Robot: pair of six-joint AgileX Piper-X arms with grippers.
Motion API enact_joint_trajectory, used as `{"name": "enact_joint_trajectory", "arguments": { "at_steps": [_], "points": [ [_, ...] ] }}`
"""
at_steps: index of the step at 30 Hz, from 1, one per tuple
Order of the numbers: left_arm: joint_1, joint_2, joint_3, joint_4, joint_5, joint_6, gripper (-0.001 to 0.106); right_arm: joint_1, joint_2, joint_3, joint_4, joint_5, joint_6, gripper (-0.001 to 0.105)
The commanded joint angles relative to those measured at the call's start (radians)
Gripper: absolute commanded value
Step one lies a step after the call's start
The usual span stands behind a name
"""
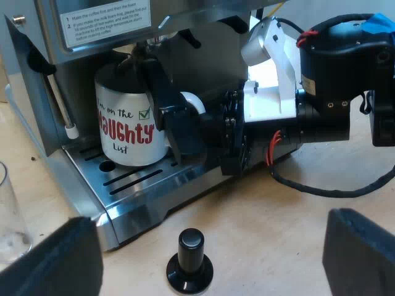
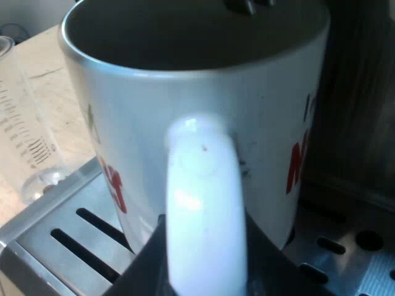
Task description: Remove mug from coffee machine
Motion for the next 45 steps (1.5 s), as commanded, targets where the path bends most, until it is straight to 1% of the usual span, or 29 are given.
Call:
{"name": "enact_joint_trajectory", "arguments": {
  "at_steps": [1, 6, 8, 13, 15, 16, 21, 22, 23, 26, 27, 35, 40, 41, 45],
  "points": [
    [-0.003, 0.001, -0.005, -0.003, 0.004, -0.002, 0.083, 0.011, -0.019, -0.004, -0.001, 0.016, -0.004, 0.0],
    [-0.003, 0.001, -0.005, -0.003, 0.004, -0.002, 0.083, 0.017, -0.031, 0.004, 0.004, 0.016, -0.004, 0.0],
    [-0.003, 0.001, -0.005, -0.003, 0.004, -0.002, 0.083, 0.017, -0.058, 0.014, 0.084, 0.016, -0.004, 0.0],
    [-0.003, 0.001, -0.005, -0.003, 0.004, -0.002, 0.083, 0.017, -0.092, 0.042, 0.11, 0.03, -0.004, 0.0],
    [-0.003, 0.001, -0.005, -0.003, 0.004, -0.002, 0.083, 0.017, -0.133, 0.088, 0.111, 0.083, -0.004, 0.0],
    [-0.003, 0.001, -0.005, -0.003, 0.004, -0.002, 0.083, 0.017, -0.15, 0.108, 0.111, 0.092, -0.004, 0.0],
    [-0.003, 0.001, -0.005, -0.003, 0.004, -0.002, 0.083, 0.017, -0.208, 0.171, 0.111, 0.092, -0.004, 0.0],
    [-0.003, 0.001, -0.005, -0.003, 0.004, -0.002, 0.083, 0.017, -0.249, 0.209, 0.111, 0.098, -0.004, 0.0],
    [-0.003, 0.001, -0.005, -0.003, 0.004, -0.002, 0.083, 0.017, -0.272, 0.228, 0.111, 0.097, -0.004, 0.0],
    [-0.003, 0.001, -0.005, -0.003, 0.004, -0.002, 0.083, 0.017, -0.303, 0.248, 0.111, 0.097, -0.004, 0.0],
    [-0.003, 0.001, -0.005, -0.003, 0.004, -0.002, 0.083, 0.017, -0.338, 0.273, 0.111, 0.097, -0.004, 0.0],
    [-0.003, 0.001, -0.005, -0.003, 0.004, -0.002, 0.083, 0.02, -0.48, 0.363, 0.111, 0.097, -0.004, 0.0],
    [-0.003, 0.001, -0.005, -0.003, 0.004, -0.002, 0.083, 0.062, -0.575, 0.406, 0.127, 0.194, -0.007, 0.0],
    [-0.003, 0.001, -0.005, -0.003, 0.004, -0.002, 0.083, 0.067, -0.586, 0.409, 0.135, 0.2, -0.007, 0.0],
    [-0.003, 0.001, -0.005, -0.003, 0.004, -0.002, 0.083, 0.118, -0.652, 0.411, 0.244, 0.256, -0.007, 0.0]
  ]
}}
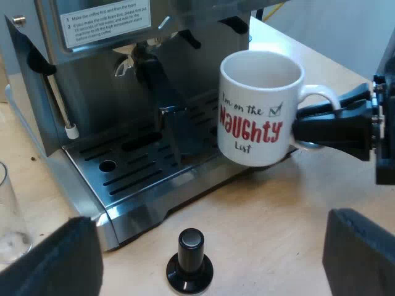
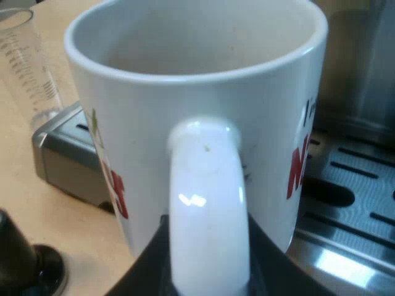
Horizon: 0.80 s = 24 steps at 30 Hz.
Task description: Remove mug from coffee machine
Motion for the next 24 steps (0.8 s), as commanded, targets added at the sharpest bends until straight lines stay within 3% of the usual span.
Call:
{"name": "enact_joint_trajectory", "arguments": {
  "at_steps": [1, 8, 11, 13, 16, 18, 24],
  "points": [
    [-0.003, 0.001, -0.005, -0.003, 0.004, -0.002, 0.083, 0.032, -0.053, -0.007, 0.038, 0.037, -0.006, 0.0],
    [-0.003, 0.001, -0.005, -0.003, 0.014, -0.002, 0.083, 0.103, -0.142, -0.007, 0.153, 0.109, -0.003, 0.0],
    [-0.003, 0.001, -0.005, -0.003, 0.065, -0.002, 0.083, 0.13, -0.187, -0.007, 0.178, 0.144, -0.002, 0.0],
    [-0.003, 0.001, -0.005, -0.003, 0.086, -0.002, 0.083, 0.14, -0.21, -0.007, 0.181, 0.158, 0.014, 0.0],
    [-0.003, 0.001, -0.005, -0.003, 0.095, -0.002, 0.083, 0.147, -0.265, -0.007, 0.21, 0.158, 0.12, 0.0],
    [-0.003, 0.001, -0.005, -0.003, 0.095, -0.002, 0.083, 0.147, -0.289, -0.007, 0.239, 0.158, 0.151, 0.0],
    [-0.003, 0.001, -0.005, -0.003, 0.099, -0.002, 0.083, 0.147, -0.361, -0.007, 0.375, 0.264, 0.153, 0.0]
  ]
}}
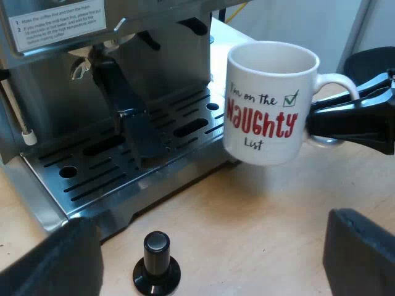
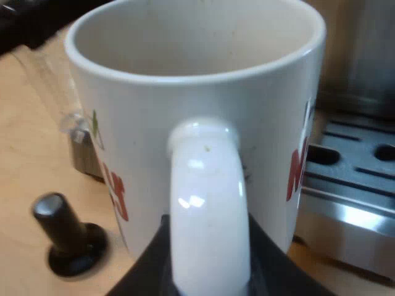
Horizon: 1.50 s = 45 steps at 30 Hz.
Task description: Remove mug from coffee machine
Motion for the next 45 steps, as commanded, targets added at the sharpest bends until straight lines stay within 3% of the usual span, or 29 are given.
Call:
{"name": "enact_joint_trajectory", "arguments": {
  "at_steps": [1, 7, 12, 16, 26, 31, 45],
  "points": [
    [-0.003, 0.001, -0.005, -0.003, 0.023, -0.002, 0.083, 0.001, -0.042, -0.011, 0.038, 0.094, 0.002, 0.0],
    [-0.003, 0.001, -0.005, -0.003, 0.118, -0.002, 0.083, 0.001, -0.073, -0.011, 0.143, 0.248, 0.002, 0.0],
    [-0.003, 0.001, -0.005, -0.003, 0.12, -0.002, 0.083, -0.003, -0.072, -0.011, 0.15, 0.285, 0.004, 0.0],
    [-0.003, 0.001, -0.005, -0.003, 0.12, -0.002, 0.083, -0.022, -0.072, -0.011, 0.152, 0.349, 0.047, 0.0],
    [-0.003, 0.064, -0.005, -0.006, 0.15, -0.002, 0.083, -0.155, -0.072, -0.011, 0.152, 0.339, 0.047, 0.0],
    [-0.029, 0.111, -0.005, -0.062, 0.159, -0.002, 0.083, -0.207, -0.072, -0.011, 0.152, 0.337, 0.047, 0.0],
    [-0.055, 0.201, -0.005, -0.184, 0.159, -0.002, 0.083, -0.412, -0.072, -0.011, 0.152, 0.204, 0.047, 0.0]
  ]
}}
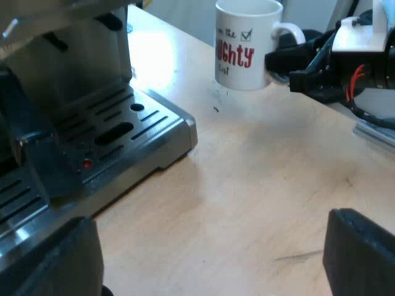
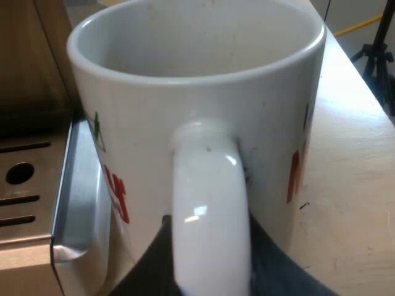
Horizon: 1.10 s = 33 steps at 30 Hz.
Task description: Remove mug from coffee machine
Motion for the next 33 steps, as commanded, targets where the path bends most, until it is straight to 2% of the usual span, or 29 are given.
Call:
{"name": "enact_joint_trajectory", "arguments": {
  "at_steps": [1, 11, 25, 28, 30, 33],
  "points": [
    [-0.005, 0.009, -0.005, -0.04, 0.008, -0.002, 0.083, -0.031, -0.018, -0.012, -0.032, -0.004, -0.005, 0.0],
    [-0.005, 0.051, -0.005, -0.094, 0.008, -0.002, 0.083, -0.154, 0.048, -0.012, -0.06, -0.097, -0.005, 0.0],
    [-0.005, 0.079, -0.005, -0.102, 0.006, -0.002, 0.083, -0.158, 0.292, -0.012, -0.3, -0.093, -0.017, 0.0],
    [-0.005, 0.084, -0.005, -0.102, 0.005, -0.002, 0.083, -0.158, 0.336, -0.012, -0.351, -0.093, -0.05, 0.0],
    [-0.005, 0.103, -0.005, -0.102, 0.004, -0.002, 0.083, -0.158, 0.388, -0.012, -0.424, -0.062, -0.1, 0.0],
    [-0.005, 0.126, -0.005, -0.107, -0.013, -0.002, 0.083, -0.158, 0.438, -0.012, -0.487, -0.037, -0.103, 0.0]
  ]
}}
